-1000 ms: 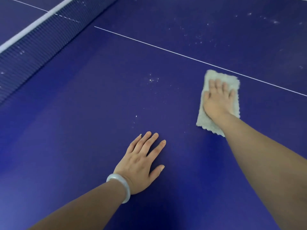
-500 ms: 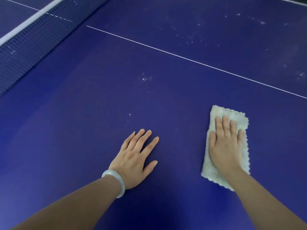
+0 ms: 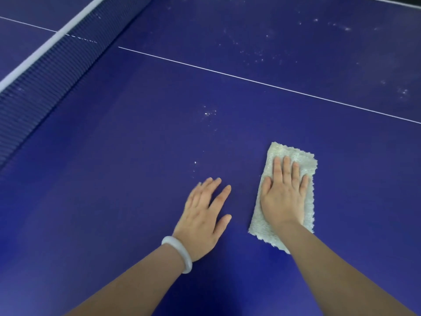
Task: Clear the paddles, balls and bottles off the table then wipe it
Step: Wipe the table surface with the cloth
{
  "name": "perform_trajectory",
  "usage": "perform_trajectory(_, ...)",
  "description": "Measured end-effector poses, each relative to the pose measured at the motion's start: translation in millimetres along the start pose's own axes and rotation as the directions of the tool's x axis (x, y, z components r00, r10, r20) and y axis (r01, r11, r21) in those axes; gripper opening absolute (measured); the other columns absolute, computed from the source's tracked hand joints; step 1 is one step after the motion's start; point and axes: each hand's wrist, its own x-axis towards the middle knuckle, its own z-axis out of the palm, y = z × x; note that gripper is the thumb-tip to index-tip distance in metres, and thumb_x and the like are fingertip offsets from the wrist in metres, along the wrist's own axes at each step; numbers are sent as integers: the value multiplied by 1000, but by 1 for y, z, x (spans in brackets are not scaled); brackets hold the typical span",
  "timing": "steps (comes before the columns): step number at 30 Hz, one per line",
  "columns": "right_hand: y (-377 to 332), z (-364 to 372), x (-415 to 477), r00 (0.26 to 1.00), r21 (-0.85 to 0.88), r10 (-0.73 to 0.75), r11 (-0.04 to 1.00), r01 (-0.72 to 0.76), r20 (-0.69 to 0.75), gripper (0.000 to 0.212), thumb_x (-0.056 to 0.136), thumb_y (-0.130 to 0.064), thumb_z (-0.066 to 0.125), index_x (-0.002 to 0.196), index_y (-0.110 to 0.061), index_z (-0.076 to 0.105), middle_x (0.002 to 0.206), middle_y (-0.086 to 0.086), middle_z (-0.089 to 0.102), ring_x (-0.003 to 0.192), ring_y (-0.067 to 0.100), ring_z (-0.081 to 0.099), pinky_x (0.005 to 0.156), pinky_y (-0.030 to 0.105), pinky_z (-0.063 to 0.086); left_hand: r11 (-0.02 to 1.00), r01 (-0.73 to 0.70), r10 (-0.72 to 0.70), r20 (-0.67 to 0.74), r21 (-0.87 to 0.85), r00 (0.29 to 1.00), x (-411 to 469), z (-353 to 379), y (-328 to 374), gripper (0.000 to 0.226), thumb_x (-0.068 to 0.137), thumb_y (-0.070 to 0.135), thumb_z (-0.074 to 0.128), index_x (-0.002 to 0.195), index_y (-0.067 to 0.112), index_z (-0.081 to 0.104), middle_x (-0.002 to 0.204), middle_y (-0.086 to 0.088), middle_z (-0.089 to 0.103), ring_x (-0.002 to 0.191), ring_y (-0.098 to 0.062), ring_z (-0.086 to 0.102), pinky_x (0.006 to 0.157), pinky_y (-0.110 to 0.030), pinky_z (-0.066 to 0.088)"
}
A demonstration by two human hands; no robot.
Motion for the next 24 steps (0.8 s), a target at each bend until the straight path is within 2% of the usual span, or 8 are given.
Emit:
perform_trajectory(4, -1, 0, 0, 1000, -19, 19, 1000, -19, -3, 59, 103, -39, 12, 158, -25, -2, 166, -3, -6, 152, 18, -11, 123, 46, -6, 988, 146, -139, -117, 54, 983, -13, -25, -61, 65, 99, 51, 33, 151, 12, 36, 156, -12, 30, 148, -30, 21, 121, -45, 17)
perform_trajectory(8, -5, 0, -1, 998, -31, 62, 998, -62, -11, 58, 103, -38, 12, 158, -27, -3, 166, -4, -6, 152, 17, -10, 123, 45, -6, 948, 273, -267, -55, 162, 962, -4, -39, -115, 79, 93, 64, 23, 154, 14, 29, 160, -14, 22, 150, -31, 12, 122, -46, 11)
perform_trajectory(13, -24, 5, -15, 983, -8, 179, 984, -180, -30, 59, 103, -37, 12, 158, -24, -6, 166, -2, -9, 152, 19, -12, 123, 47, -8, 934, 286, -280, -57, 214, 958, 14, -42, -131, 79, 93, 67, 16, 156, 20, 24, 162, -13, 19, 151, -29, 8, 123, -43, 3)
perform_trajectory(19, -42, 2, 8, 999, -45, -44, 998, 45, 14, 61, 100, -40, 5, 158, -24, -4, 165, -2, -8, 152, 19, -12, 123, 46, -10, 926, 298, -289, -71, 233, 955, 14, -43, -129, 74, 95, 63, 19, 155, 20, 27, 160, -13, 25, 150, -29, 14, 122, -43, 5)
perform_trajectory(20, -42, 0, 27, 999, -48, -29, 998, 30, 18, 60, 101, -39, 8, 158, -24, -3, 166, -2, -7, 152, 20, -10, 123, 47, -8, 924, 301, -292, -74, 235, 953, 14, -43, -129, 74, 95, 62, 19, 155, 19, 28, 159, -13, 26, 150, -30, 15, 122, -44, 7)
perform_trajectory(24, -62, -9, 111, 980, -24, 200, 979, -200, 14, 60, 103, -36, 12, 159, -20, -3, 166, 4, -7, 152, 25, -9, 122, 52, -4, 923, 305, -297, -67, 236, 952, 15, -42, -126, 71, 96, 60, 20, 154, 20, 29, 158, -13, 27, 150, -29, 18, 122, -46, 12)
